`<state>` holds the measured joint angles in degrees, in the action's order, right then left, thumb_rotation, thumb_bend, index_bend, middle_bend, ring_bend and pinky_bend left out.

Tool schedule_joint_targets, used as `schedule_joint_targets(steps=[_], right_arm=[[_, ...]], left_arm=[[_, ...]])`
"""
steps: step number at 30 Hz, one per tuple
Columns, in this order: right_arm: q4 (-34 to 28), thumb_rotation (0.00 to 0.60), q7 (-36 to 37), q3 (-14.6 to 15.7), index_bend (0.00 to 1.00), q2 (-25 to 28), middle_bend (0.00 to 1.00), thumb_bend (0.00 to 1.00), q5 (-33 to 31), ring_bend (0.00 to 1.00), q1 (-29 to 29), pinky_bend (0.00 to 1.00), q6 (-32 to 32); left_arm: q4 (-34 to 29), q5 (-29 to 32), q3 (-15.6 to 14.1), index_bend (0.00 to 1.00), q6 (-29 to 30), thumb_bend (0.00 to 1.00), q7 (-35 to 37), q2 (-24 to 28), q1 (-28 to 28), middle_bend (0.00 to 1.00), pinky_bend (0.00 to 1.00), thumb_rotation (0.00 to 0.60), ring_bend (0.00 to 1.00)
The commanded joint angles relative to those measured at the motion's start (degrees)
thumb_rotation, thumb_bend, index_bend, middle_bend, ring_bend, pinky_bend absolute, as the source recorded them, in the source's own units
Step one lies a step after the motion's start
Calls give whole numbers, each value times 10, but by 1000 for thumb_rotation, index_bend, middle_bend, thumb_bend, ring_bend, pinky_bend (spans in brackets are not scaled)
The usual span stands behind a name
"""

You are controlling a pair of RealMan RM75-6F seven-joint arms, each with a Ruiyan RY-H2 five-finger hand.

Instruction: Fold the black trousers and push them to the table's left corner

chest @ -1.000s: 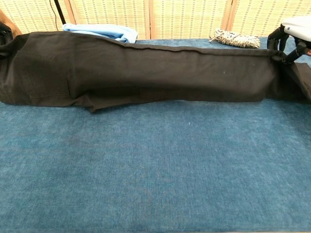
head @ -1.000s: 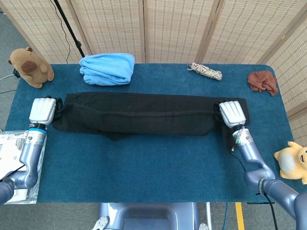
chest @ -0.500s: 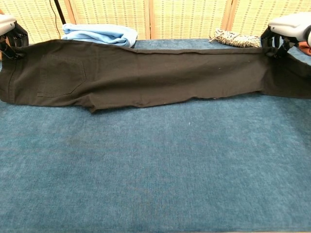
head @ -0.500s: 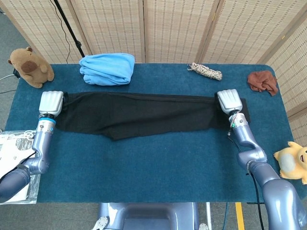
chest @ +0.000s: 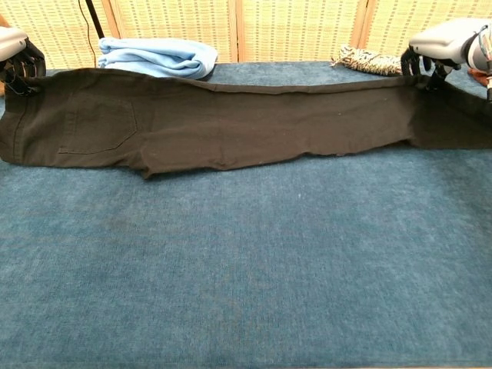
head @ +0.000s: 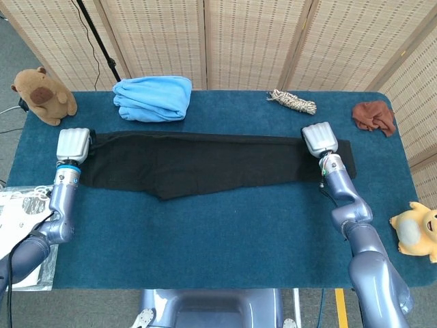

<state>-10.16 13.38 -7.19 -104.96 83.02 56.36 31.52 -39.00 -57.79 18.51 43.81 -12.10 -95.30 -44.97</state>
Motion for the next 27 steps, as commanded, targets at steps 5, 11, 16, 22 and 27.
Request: schedule_joint_targets(steps=[5,11,16,22,27], right_arm=[[32,600,-20,-7,0,-19,0,0,-10,0,11,248,3],[26,600,-28,-27,0,-8,0,0,-30,0,16,220,11],[12,600,-33,-36,0,9,0,0,-41,0,9,208,33],[-17,600,-31,-41,0,36,0,0,-48,0,-18,217,66],[-73,600,-22,-36,0,75,0,0,-47,0,-57,223,104]], left_arm=[[26,3,1,714,-14,396,12,-14,-9,661,505,600,445],[49,1,3,715,-23,395,24,-23,-18,661,505,600,446],[67,-1,7,718,-26,395,38,-28,-22,662,506,600,447],[101,-5,5,719,-43,395,45,-41,-31,663,508,600,449],[145,-7,4,719,-68,396,52,-63,-44,663,508,600,449]])
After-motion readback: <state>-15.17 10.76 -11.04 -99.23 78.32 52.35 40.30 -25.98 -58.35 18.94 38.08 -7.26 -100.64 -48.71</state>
